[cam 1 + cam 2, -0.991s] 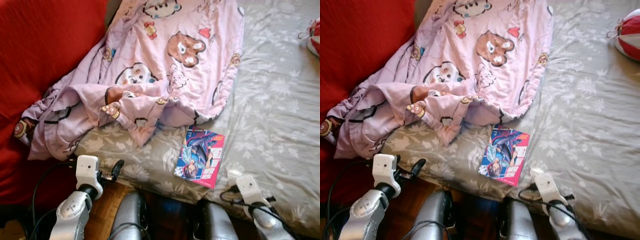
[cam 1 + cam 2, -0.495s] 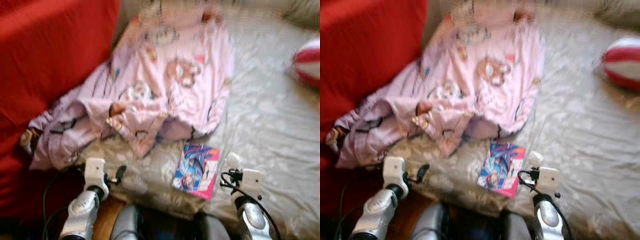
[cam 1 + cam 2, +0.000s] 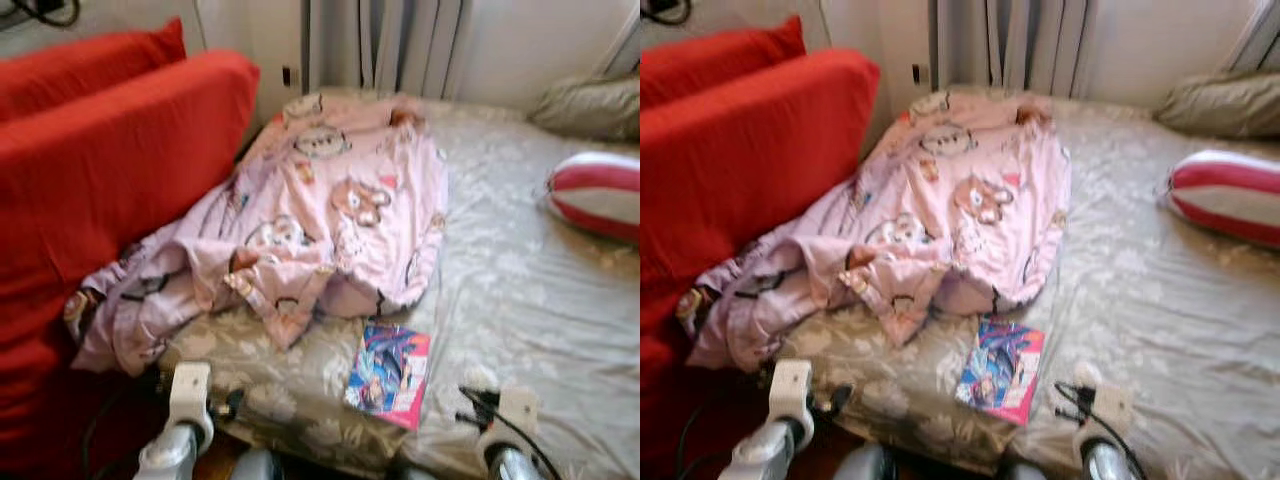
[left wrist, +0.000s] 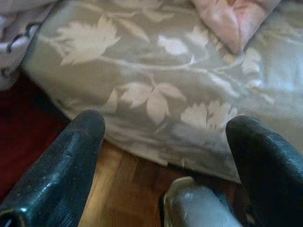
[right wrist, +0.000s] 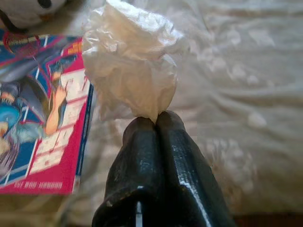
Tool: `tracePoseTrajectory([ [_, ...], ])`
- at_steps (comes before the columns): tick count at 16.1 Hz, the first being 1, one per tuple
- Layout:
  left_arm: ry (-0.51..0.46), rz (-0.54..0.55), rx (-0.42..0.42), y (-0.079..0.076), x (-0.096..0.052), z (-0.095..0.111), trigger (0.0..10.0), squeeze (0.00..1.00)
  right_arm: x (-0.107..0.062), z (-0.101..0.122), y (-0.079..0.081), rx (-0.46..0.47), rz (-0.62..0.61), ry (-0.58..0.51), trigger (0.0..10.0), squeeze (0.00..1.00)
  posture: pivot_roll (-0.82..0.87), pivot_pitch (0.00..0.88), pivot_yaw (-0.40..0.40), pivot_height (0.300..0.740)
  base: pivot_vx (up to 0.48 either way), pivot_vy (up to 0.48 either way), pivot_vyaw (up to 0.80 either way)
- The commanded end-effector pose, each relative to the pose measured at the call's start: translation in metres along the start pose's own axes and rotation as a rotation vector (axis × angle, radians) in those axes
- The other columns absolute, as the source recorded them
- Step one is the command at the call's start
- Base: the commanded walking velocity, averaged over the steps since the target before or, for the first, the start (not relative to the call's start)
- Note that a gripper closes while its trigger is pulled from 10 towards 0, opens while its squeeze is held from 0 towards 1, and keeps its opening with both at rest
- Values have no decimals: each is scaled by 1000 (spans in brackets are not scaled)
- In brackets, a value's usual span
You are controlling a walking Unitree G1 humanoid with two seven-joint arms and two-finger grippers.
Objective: Clean up the room
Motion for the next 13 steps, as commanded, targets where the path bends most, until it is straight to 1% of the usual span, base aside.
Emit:
tracePoseTrajectory([
  [1,40,-8,3,-3,0,-8,10000,0,0,-5,-5,6,-18,34,10000,0,33,0,-24,719,0,0,0],
  [2,66,-25,-1,-8,-1,-14,10000,0,-1,-9,-7,2,-27,52,10000,0,34,0,-25,729,0,0,0],
  [3,80,-28,-5,-11,-1,-17,10000,0,-1,-11,-7,6,-23,69,10000,0,31,0,-29,739,0,0,0],
  [6,124,-32,-3,-17,-3,-27,10000,0,-4,-25,-11,-12,-32,138,10000,0,33,0,-34,740,0,0,0],
  [9,163,-31,3,-18,-7,-38,10000,0,-10,-39,-18,-35,-51,190,10000,0,35,0,-35,740,0,0,0],
  [11,167,-31,0,-17,-8,-40,10000,0,-12,-44,-20,-35,-62,209,10000,0,31,0,-35,740,0,0,0],
  [12,174,-32,-1,-18,-8,-42,10000,0,-12,-47,-17,-17,-52,223,10000,0,31,0,-35,740,0,0,0],
  [13,181,-31,0,-18,-9,-44,10000,0,-12,-50,-14,-20,-37,242,10000,0,31,0,-36,740,0,0,0],
])
Point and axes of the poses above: a point about 5 cm out from each wrist's last joint towards the gripper, its own x axis pointing out of the wrist towards the gripper, its own z axis along the axis of the wrist's last joint, y = z × x, the point moved 6 cm from there along x, pointing out of the wrist towards the gripper, and after that the axes turned 14 degrees about x, right-handed, at the moved point
